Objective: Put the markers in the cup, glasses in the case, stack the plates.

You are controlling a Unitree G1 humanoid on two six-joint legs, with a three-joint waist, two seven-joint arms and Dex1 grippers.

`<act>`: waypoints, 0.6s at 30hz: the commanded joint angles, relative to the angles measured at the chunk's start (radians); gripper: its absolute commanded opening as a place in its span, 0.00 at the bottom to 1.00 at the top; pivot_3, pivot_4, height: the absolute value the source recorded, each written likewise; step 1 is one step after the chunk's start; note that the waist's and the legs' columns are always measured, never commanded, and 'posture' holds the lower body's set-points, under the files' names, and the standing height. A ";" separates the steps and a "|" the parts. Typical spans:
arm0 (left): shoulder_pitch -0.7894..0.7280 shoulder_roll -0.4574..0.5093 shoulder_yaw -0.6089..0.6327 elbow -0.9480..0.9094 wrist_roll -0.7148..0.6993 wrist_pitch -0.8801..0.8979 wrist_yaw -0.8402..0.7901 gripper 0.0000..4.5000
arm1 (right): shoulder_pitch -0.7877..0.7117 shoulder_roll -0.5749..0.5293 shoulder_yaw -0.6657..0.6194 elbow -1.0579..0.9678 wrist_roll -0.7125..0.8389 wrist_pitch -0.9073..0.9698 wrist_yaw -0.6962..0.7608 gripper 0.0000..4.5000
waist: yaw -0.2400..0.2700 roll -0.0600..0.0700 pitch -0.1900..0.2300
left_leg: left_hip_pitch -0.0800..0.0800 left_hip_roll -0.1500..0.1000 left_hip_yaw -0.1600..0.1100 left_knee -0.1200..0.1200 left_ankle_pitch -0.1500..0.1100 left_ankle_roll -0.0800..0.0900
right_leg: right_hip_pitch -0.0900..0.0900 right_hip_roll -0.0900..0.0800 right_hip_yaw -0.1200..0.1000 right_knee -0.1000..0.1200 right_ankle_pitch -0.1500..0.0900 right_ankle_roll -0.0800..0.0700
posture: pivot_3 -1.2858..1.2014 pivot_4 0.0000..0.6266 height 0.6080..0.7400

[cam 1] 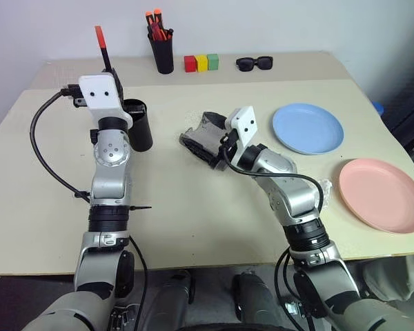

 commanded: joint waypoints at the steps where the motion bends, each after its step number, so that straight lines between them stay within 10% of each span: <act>1: -0.014 -0.005 0.010 0.005 -0.006 -0.041 0.003 0.01 | -0.004 0.015 0.005 -0.053 0.014 -0.003 0.000 1.00 | 0.000 0.000 0.000 | 0.000 0.000 0.000 0.000 0.000 0.000 | 0.000 0.000 0.000 0.000 0.000 0.000 | 0.52 0.24 1.00; 4: -0.014 -0.018 0.019 0.025 -0.024 -0.042 0.002 0.01 | -0.005 0.018 0.005 -0.050 0.015 -0.003 0.000 1.00 | 0.000 0.000 0.000 | 0.000 0.000 0.000 0.000 0.000 0.000 | 0.000 0.000 0.000 0.000 0.000 0.000 | 0.52 0.24 1.00; 10: -0.008 -0.035 0.029 0.039 -0.031 -0.044 0.024 0.75 | -0.008 0.018 0.003 -0.045 0.014 -0.005 0.002 1.00 | 0.000 0.000 0.000 | 0.000 0.000 0.000 0.000 0.000 0.000 | 0.000 0.000 0.000 0.000 0.000 0.000 | 0.52 0.24 1.00; 18: -0.013 -0.050 0.077 -0.001 -0.070 -0.004 0.074 0.75 | -0.005 0.018 0.005 -0.048 0.015 -0.003 0.003 1.00 | -0.001 0.000 0.000 | 0.000 0.000 0.000 0.000 0.000 0.000 | 0.000 0.000 0.000 0.000 0.000 0.000 | 0.52 0.24 1.00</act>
